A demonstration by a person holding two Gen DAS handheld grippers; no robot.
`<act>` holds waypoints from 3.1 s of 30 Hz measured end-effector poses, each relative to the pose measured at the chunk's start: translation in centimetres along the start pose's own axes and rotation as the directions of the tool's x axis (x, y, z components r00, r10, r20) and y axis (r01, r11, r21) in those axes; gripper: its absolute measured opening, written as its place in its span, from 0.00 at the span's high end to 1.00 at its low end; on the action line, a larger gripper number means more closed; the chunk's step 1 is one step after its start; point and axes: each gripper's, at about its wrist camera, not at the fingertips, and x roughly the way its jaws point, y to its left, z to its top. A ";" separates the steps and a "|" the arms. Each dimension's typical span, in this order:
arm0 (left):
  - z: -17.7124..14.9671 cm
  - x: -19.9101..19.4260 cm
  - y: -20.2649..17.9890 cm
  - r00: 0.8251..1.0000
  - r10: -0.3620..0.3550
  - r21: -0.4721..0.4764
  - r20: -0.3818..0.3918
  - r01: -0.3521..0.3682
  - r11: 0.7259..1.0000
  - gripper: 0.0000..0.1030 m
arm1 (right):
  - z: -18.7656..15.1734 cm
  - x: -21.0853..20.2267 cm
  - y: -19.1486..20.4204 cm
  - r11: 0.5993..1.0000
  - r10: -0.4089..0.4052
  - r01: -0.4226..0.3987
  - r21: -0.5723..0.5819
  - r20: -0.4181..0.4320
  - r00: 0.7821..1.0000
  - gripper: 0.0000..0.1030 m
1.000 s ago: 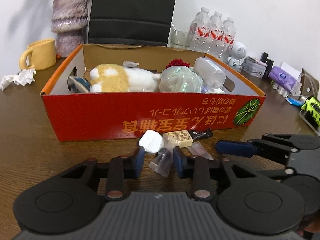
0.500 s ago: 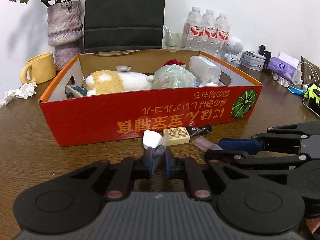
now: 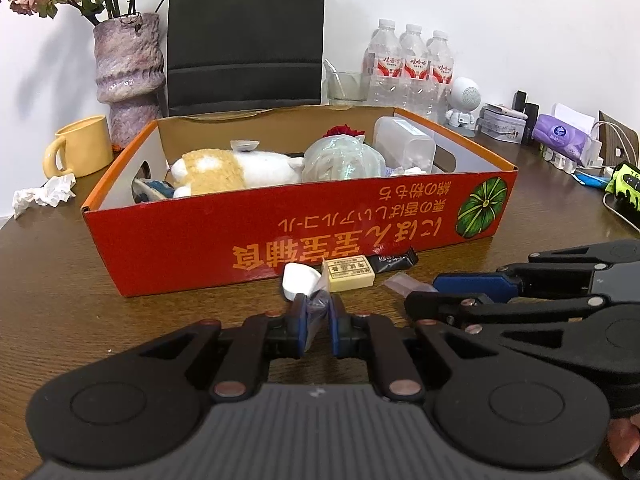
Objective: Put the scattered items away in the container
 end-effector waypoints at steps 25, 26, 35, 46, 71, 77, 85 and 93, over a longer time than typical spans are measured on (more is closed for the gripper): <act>9.9 -3.8 0.9 0.955 -0.003 -0.057 0.296 0.021 0.998 0.89 | 9.3 -4.0 -0.1 0.998 -0.057 0.065 -0.016 0.303 0.951 0.80; 10.1 -3.0 1.2 0.955 0.006 -0.074 0.297 0.017 0.997 0.89 | 9.8 -3.2 -0.6 0.998 -0.059 0.061 0.003 0.299 0.952 0.80; 10.7 3.5 4.2 0.980 0.070 -0.155 0.187 -0.041 0.987 0.57 | 11.8 3.0 -3.4 0.992 -0.093 0.074 0.099 0.201 0.975 0.40; 10.8 2.7 5.1 0.955 0.226 -0.201 0.192 -0.187 0.961 0.00 | 11.8 2.4 -4.5 0.978 -0.187 0.157 0.138 0.239 0.953 0.00; 5.5 -2.0 4.7 0.982 0.125 -0.126 0.139 -0.107 0.986 0.00 | 6.9 -2.5 -3.8 0.989 -0.140 0.127 0.075 0.199 0.970 0.00; 2.0 -0.9 4.0 0.996 0.088 -0.090 0.034 -0.085 0.992 0.08 | 3.0 -1.7 -2.4 0.993 -0.113 0.110 0.038 0.073 0.991 0.02; 1.5 1.3 3.5 0.997 0.074 -0.066 -0.022 -0.076 0.995 0.25 | 2.0 1.2 -1.7 0.990 -0.133 0.133 0.054 -0.002 0.991 0.19; 1.9 2.1 3.7 0.999 0.019 -0.091 -0.044 -0.022 0.996 0.39 | 2.6 3.0 -1.9 0.988 -0.107 0.112 0.109 -0.050 0.993 0.38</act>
